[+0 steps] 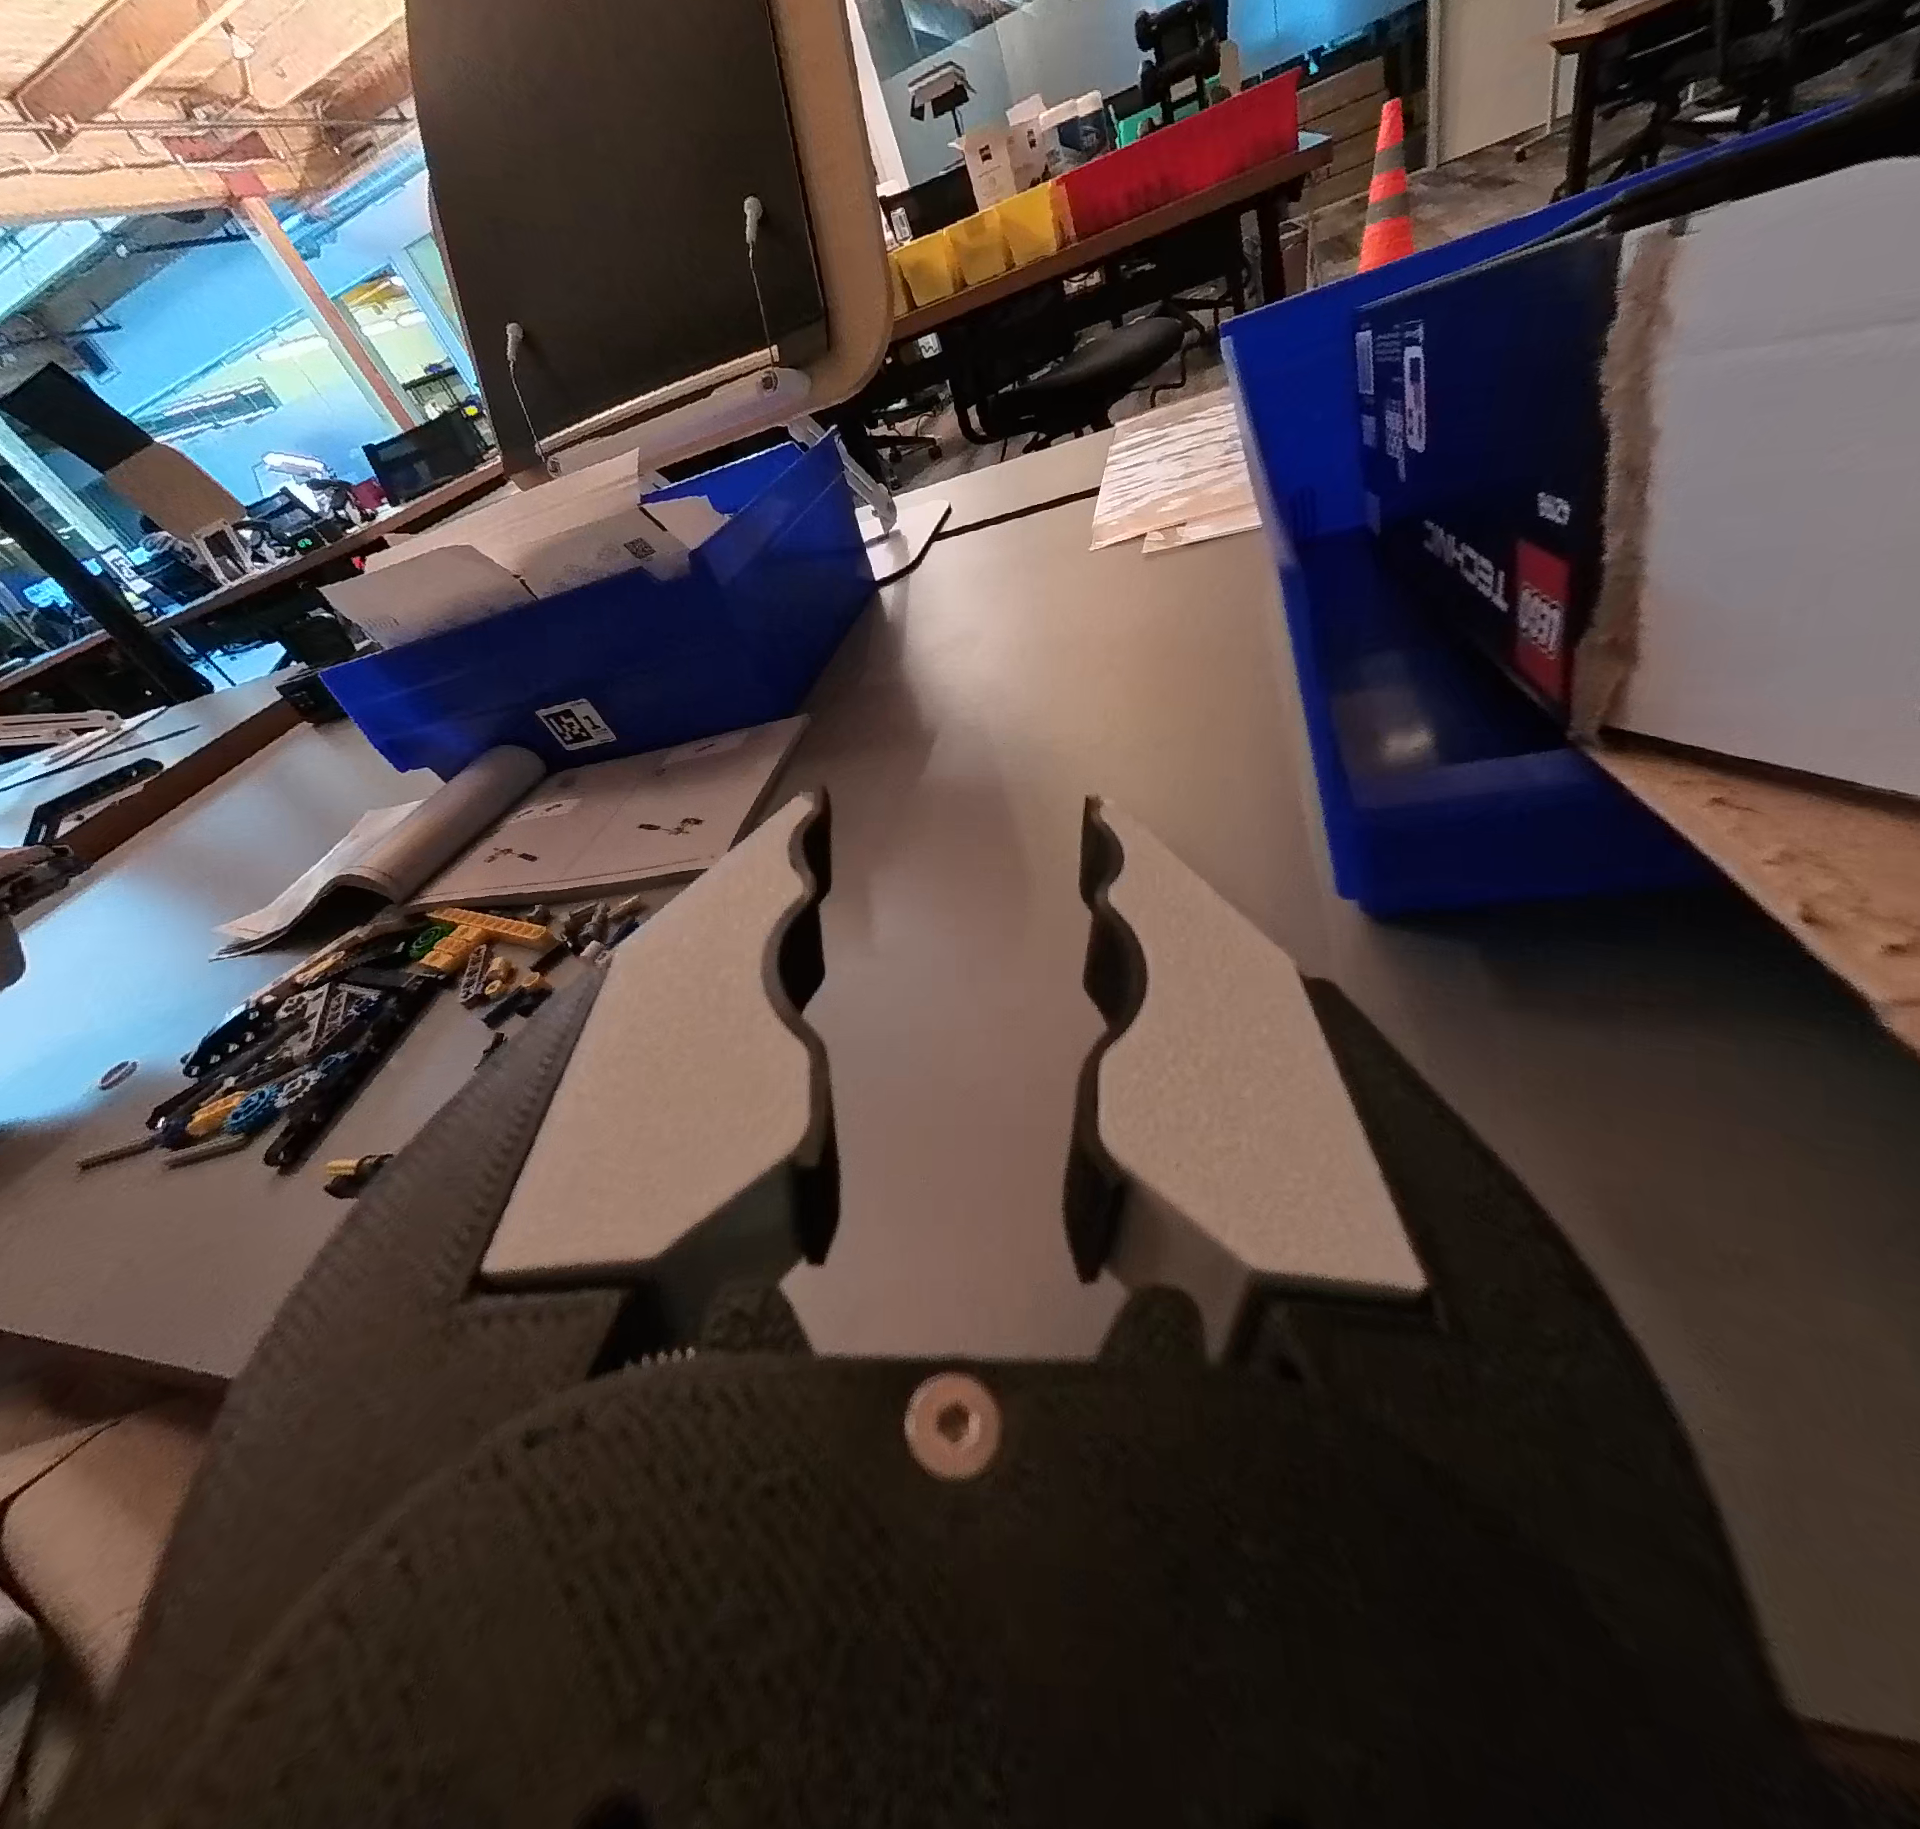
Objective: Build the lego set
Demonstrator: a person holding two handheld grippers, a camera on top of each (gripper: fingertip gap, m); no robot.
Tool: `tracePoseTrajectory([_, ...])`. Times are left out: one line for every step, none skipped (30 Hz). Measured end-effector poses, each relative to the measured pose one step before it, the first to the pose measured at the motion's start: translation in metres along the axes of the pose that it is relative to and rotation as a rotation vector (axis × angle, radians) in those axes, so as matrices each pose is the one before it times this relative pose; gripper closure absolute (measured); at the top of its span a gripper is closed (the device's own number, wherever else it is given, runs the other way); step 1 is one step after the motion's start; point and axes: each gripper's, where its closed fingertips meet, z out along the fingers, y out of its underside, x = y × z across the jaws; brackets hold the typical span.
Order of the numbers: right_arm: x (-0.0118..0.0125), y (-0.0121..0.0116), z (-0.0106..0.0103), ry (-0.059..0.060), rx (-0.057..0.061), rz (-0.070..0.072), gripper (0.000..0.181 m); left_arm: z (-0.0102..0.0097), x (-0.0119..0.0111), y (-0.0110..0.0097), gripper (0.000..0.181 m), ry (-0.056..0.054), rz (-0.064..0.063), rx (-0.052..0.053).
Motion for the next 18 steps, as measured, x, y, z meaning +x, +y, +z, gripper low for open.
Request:
tracePoseTrajectory([-0.00031,-0.00001,-0.00011,-0.003,0.0004,0.0014,0.134,0.0004,0.00176,0.00066,0.176,0.0209,-0.0229,-0.003])
tracePoseTrajectory([-0.00031,-0.00007,-0.00004,-0.0031,0.0001,0.0008,0.134,0.00033,0.00216,0.00023,0.176,0.0232,-0.0235,0.0])
tracePoseTrajectory([-0.00082,0.00037,0.00034,-0.0034,-0.0024,-0.0024,0.133,0.00016,0.00191,-0.00047,0.175,0.0193,-0.0185,0.0037])
tracePoseTrajectory([-0.00181,0.0014,0.00098,-0.0043,-0.0092,-0.0103,0.133,0.00011,0.00161,-0.00067,0.175,0.0136,-0.0113,0.0051])
tracePoseTrajectory([-0.00287,0.00232,0.00176,-0.0059,-0.0166,-0.0184,0.133,-0.00007,0.00105,-0.00055,0.176,0.0081,-0.0058,0.0039])
tracePoseTrajectory([-0.00371,0.00309,0.00223,-0.0069,-0.0216,-0.0253,0.133,0.00003,0.00074,-0.00022,0.176,0.0035,-0.0017,0.0013])
tracePoseTrajectory([-0.0042,0.0034,0.00246,-0.0071,-0.0237,-0.0312,0.133,0.00031,0.0005,-0.00007,0.176,0.0002,0.002,0.0004])
tracePoseTrajectory([-0.00398,0.00298,0.00228,-0.0043,-0.0219,-0.0312,0.134,0.00032,0.00042,0.00022,0.176,-0.0008,0.0035,-0.0008])
tracePoseTrajectory([-0.00414,0.00174,0.00186,-0.0066,-0.0126,-0.0266,0.135,0.00057,0.00066,0.00045,0.175,0.0008,0.0034,-0.0032])
tracePoseTrajectory([-0.00553,0.00006,0.00141,-0.0177,-0.0018,-0.0193,0.136,0.0005,0.00065,0.00071,0.175,0.0002,0.0039,-0.0045])
tracePoseTrajectory([-0.00776,-0.00039,0.00174,-0.0337,0.0012,-0.0081,0.136,0.00045,0.00024,0.0006,0.176,-0.0021,0.0045,-0.004])
tracePoseTrajectory([-0.01121,0.00051,0.00262,-0.0575,-0.0013,0.0091,0.136,0.00042,0.00029,0.00039,0.175,-0.0021,0.004,-0.0025])
tracePoseTrajectory([-0.01425,0.00378,0.00392,-0.0794,-0.027,0.0156,0.133,0.00039,0.00071,0.00006,0.175,0.0003,0.0014,-0.0007])
tracePoseTrajectory([-0.01483,0.00724,0.00599,-0.082,-0.0529,0.014,0.131,0.00064,0.0016,-0.00017,0.175,0.0054,-0.0013,0.0018])
tracePoseTrajectory([-0.01393,0.01003,0.00731,-0.0732,-0.0749,0.0,0.13,0.00093,0.00226,-0.0001,0.175,0.0089,-0.0026,0.0017])
tracePoseTrajectory([-0.01201,0.01136,0.00802,-0.0543,-0.0865,-0.021,0.129,0.00134,0.00206,0.00039,0.176,0.0078,-0.0024,-0.0009])
tracePoseTrajectory([-0.00994,0.01126,0.00835,-0.0368,-0.0891,-0.0377,0.13,0.00162,0.00183,0.00109,0.176,0.0055,-0.0007,-0.0045])
tracePoseTrajectory([-0.0081,0.0099,0.00805,-0.0235,-0.0854,-0.0477,0.13,0.00181,0.00168,0.00157,0.176,0.0036,0.0024,-0.0078])
